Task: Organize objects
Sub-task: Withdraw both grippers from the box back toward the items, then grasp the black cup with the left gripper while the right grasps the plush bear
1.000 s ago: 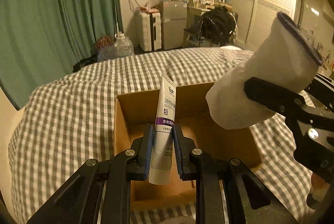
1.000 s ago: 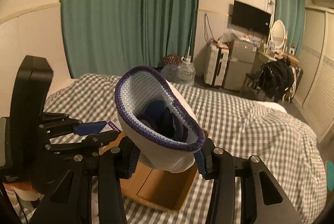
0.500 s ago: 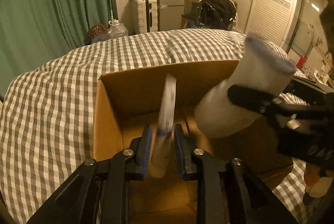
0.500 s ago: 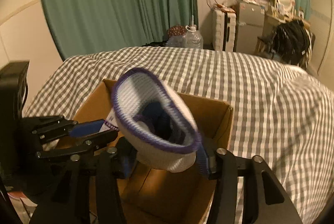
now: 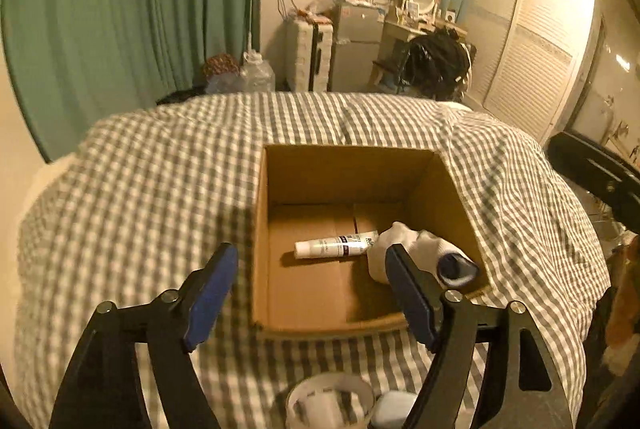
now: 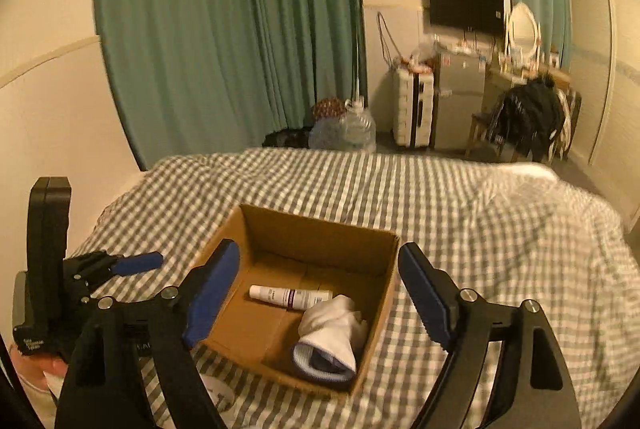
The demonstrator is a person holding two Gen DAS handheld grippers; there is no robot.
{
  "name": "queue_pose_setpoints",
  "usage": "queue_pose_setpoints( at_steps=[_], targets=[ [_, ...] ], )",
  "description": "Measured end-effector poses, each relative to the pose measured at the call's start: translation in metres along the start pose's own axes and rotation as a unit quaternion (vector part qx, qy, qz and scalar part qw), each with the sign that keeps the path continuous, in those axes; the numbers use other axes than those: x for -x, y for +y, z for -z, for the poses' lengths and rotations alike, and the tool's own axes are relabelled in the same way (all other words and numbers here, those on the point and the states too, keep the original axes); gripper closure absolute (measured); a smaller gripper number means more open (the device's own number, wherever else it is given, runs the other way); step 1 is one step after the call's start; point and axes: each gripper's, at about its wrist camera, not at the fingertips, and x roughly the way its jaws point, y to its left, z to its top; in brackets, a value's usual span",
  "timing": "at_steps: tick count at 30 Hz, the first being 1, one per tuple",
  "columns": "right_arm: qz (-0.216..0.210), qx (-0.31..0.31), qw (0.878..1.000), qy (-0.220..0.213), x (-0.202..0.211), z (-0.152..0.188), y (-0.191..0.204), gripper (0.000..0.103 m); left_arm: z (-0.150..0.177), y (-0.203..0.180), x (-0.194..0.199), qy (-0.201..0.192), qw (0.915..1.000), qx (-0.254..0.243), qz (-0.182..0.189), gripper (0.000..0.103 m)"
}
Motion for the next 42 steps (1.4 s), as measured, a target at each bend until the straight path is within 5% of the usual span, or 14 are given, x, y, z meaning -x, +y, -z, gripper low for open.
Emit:
queue_pose_setpoints(
  at_steps=[4, 6, 15, 25, 30, 42],
  targets=[
    [0.006, 0.020, 1.000, -0.020, 0.046, 0.002, 0.016, 0.019, 0.010, -0.010, 0.037, -0.024, 0.9996, -0.006, -0.011, 0.018],
    [0.008, 0.031, 0.999, -0.030, 0.070, 0.007, 0.021, 0.016, 0.018, -0.015, 0.049, -0.031, 0.9993, -0.009, -0.020, 0.007],
    [0.036, 0.075, 0.996, -0.030, 0.131, 0.054, 0.042, 0.012, 0.081, -0.028, 0.082, -0.042, 0.9983, -0.007, -0.039, 0.007],
    [0.014, 0.044, 0.997, 0.061, 0.103, 0.139, 0.038, 0.012, 0.167, -0.036, 0.053, 0.022, 0.9969, -0.025, -0.071, 0.007],
    [0.011, 0.026, 0.993, 0.112, 0.077, 0.182, 0.033, 0.012, 0.204, -0.046, 0.044, 0.051, 0.9963, -0.050, -0.047, 0.007],
    [-0.007, 0.029, 0.988, 0.150, 0.050, 0.212, 0.041, 0.013, 0.220, -0.069, 0.016, 0.081, 0.9928, -0.087, -0.017, 0.010]
  ],
)
